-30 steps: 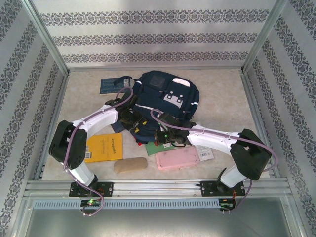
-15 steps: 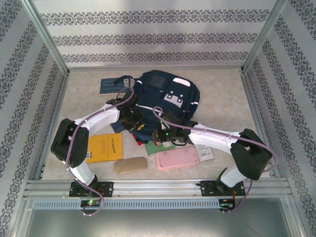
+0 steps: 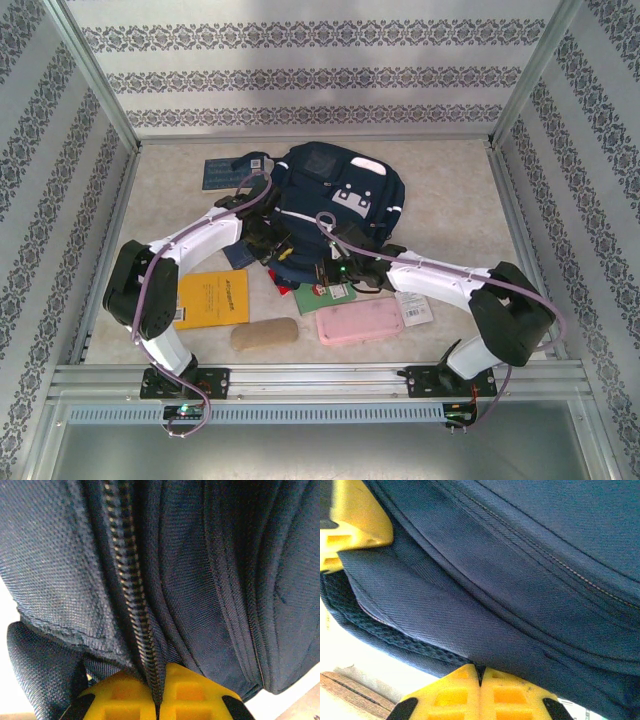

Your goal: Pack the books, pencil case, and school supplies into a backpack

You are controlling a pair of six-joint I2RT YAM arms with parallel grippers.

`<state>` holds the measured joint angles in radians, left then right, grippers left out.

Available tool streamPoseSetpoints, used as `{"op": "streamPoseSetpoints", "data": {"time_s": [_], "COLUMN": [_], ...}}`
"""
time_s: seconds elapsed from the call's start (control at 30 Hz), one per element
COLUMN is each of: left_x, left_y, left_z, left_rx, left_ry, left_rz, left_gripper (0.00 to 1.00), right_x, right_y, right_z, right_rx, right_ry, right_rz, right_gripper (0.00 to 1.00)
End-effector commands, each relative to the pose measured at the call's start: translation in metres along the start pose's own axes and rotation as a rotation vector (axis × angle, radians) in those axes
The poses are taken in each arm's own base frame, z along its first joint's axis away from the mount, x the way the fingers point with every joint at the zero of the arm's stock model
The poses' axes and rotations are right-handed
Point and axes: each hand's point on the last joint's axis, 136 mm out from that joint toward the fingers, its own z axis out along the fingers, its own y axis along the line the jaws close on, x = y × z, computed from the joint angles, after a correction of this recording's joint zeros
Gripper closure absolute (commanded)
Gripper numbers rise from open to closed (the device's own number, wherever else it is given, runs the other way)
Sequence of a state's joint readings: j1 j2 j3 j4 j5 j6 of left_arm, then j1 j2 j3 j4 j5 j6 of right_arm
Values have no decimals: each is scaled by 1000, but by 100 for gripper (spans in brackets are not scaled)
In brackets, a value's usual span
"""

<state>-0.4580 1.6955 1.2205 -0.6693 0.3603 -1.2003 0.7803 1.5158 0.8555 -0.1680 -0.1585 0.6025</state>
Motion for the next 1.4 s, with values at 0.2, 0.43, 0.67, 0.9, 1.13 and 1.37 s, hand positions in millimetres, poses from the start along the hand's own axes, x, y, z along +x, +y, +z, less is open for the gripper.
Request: {"op": "streamPoseSetpoints", "data": {"time_s": [0.2, 0.43, 0.67, 0.9, 1.13, 1.37], "left_x": [-12, -22, -34, -34, -34, -34], "left_y": [-24, -32, -36, -38, -42, -50], "left_z": [-42, -67, -91, -100, -110, -115], "left_rx": [85, 132, 169, 175, 205, 234], "left_ry": [-64, -100, -133, -144, -142, -134], "left_rz": [32, 12, 0, 20, 20, 26], "left_gripper": [100, 100, 100, 100, 100, 100], "right_x": [15, 19, 17, -3, -14, -28], "right_y": [-30, -47, -62, -81, -127, -178], "right_z": [-10, -17, -32, -45, -45, -46], "right_rx": [110, 184, 219, 209, 271, 336], "right_ry": [13, -1, -46, -93, -120, -170], "right_rz": [-16, -17, -18, 40, 171, 326], "right_gripper": [100, 100, 100, 100, 100, 100]}}
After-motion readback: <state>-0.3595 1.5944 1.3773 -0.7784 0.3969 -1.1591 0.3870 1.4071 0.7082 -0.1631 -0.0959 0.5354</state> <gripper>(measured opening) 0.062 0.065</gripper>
